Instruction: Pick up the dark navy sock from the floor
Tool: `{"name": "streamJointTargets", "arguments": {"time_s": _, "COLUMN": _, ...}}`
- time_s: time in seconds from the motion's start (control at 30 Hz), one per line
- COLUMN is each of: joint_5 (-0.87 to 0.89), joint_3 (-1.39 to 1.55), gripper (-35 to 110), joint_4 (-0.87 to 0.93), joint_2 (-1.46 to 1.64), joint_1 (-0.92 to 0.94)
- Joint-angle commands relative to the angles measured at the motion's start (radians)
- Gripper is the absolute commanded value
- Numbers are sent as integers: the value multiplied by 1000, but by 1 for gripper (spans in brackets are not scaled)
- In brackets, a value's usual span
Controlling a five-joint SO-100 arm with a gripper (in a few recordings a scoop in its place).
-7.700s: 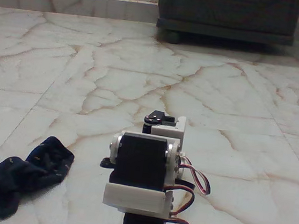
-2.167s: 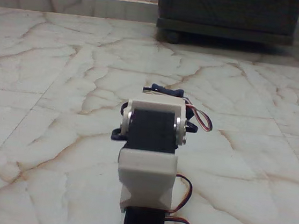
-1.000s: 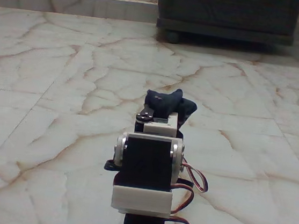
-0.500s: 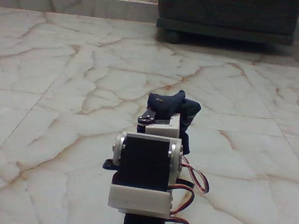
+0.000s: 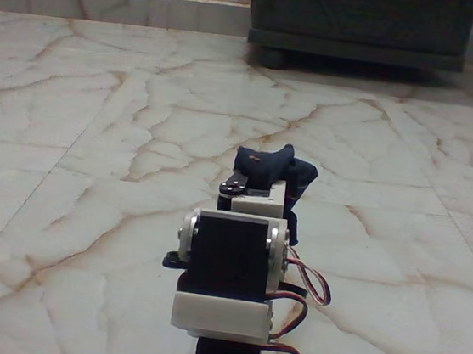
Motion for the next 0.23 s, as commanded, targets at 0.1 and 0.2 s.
{"name": "streamJointTargets", "arguments": {"time_s": 0.1, "joint_5": 3, "joint_3": -3, "gripper": 0, "joint_4": 8, "joint_2": 34, "joint_1": 0}}
{"name": "streamJointTargets", "arguments": {"time_s": 0.2, "joint_5": 5, "joint_3": -3, "gripper": 0, "joint_4": 8, "joint_2": 34, "joint_1": -2}}
